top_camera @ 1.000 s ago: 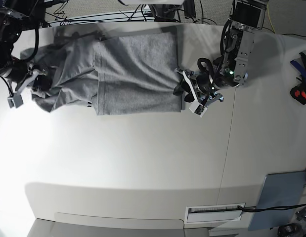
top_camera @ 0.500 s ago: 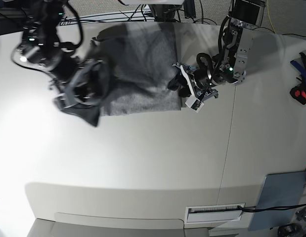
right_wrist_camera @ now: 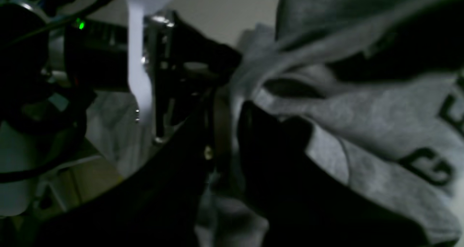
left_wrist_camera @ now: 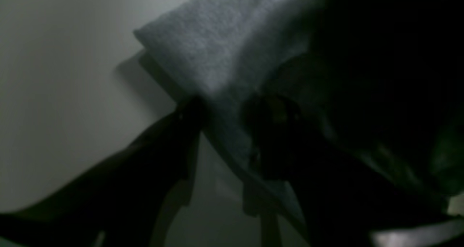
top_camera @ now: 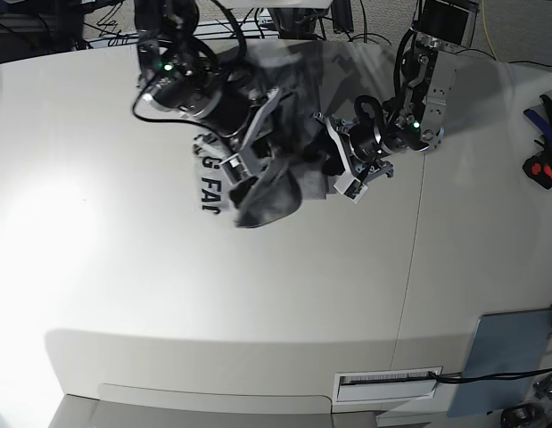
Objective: Fold the T-shirt properly
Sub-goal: 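Lift the bundle with the right gripper and fold it over toward the left gripper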
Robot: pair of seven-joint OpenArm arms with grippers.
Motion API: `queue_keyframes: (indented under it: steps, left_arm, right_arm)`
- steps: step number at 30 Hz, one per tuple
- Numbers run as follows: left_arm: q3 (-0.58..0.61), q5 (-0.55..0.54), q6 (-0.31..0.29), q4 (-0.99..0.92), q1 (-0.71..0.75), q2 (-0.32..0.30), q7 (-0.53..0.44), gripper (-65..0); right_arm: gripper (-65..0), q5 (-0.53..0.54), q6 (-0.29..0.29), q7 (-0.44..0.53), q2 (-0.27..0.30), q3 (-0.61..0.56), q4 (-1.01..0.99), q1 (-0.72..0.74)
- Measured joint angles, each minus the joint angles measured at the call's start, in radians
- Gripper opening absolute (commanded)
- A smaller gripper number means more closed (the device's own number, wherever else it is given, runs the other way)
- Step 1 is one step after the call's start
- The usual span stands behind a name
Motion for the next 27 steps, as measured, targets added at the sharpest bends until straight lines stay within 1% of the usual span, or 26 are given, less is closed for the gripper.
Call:
queue_keyframes:
  steps: [2, 8, 11, 12, 13, 14, 15, 18, 20, 21, 22, 23, 25, 27]
  left_arm:
    - [0.0, 0.0, 0.0, 0.0, 0.0, 0.0, 0.0, -39.5]
    - [0.0, 0.004, 0.003, 0.0, 0.0, -0.001, 0.0, -39.5]
    - [-0.002, 0.019, 0.003, 0.0, 0.0, -0.003, -0.005, -39.5]
    - [-0.003, 0.024, 0.003, 0.0, 0.0, -0.004, -0.004, -39.5]
    - [-0.003, 0.031, 0.004, 0.001, 0.0, -0.006, -0.006, -39.5]
    - [-0.003, 0.029, 0.02, 0.002, 0.0, -0.006, -0.004, -39.5]
    - [-0.003, 0.029, 0.026, 0.002, 0.0, -0.005, -0.004, -39.5]
    - [-0.005, 0.035, 0.019, 0.002, 0.0, -0.009, -0.004, -39.5]
    - [-0.006, 0.067, 0.022, 0.002, -0.002, -0.008, -0.014, -39.5]
    - [-0.005, 0.049, 0.043, 0.003, -0.003, -0.011, -0.015, -39.5]
    - [-0.005, 0.053, 0.052, 0.004, -0.003, -0.01, -0.015, -39.5]
    - [-0.01, 0.052, 0.05, 0.003, -0.003, -0.011, -0.018, -39.5]
    - [-0.039, 0.041, 0.046, 0.003, 0.0, -0.011, -0.01, -39.5]
    - [-0.082, 0.022, 0.046, 0.002, 0.001, -0.012, 0.0, -39.5]
  right_arm:
    - [-65.0, -0.001, -0.003, 0.03, 0.003, -0.041, -0.036, 0.004]
    - [-64.3, -0.004, -0.005, 0.032, 0.005, -0.172, -0.098, 0.064]
    - [-49.7, -0.016, -0.015, 0.036, 0.006, -0.204, -0.101, 0.081]
    - [-46.2, -0.025, -0.017, 0.045, 0.008, -0.205, -0.101, 0.081]
    - [-44.6, -0.027, -0.016, 0.045, 0.008, -0.205, -0.104, 0.081]
    - [-44.5, -0.025, -0.019, 0.045, 0.008, -0.205, -0.104, 0.082]
    - [-44.5, 0.0, -0.026, 0.042, 0.008, -0.205, -0.104, 0.084]
    - [-44.5, 0.072, -0.011, -0.006, 0.01, -0.198, -0.104, 0.089]
    - [-44.5, 0.202, 0.048, -0.022, 0.009, -0.201, -0.1, 0.087]
    - [-44.5, 0.266, 0.069, -0.04, 0.006, -0.206, -0.099, 0.086]
    - [-44.5, 0.292, 0.076, -0.054, 0.003, -0.212, -0.099, 0.084]
    - [-44.5, 0.291, 0.079, -0.065, -0.006, -0.219, -0.099, 0.08]
    - [-44.5, 0.285, 0.088, -0.094, -0.005, -0.217, -0.068, 0.078]
    - [-44.5, 0.23, 0.093, -0.099, -0.003, -0.202, -0.011, 0.077]
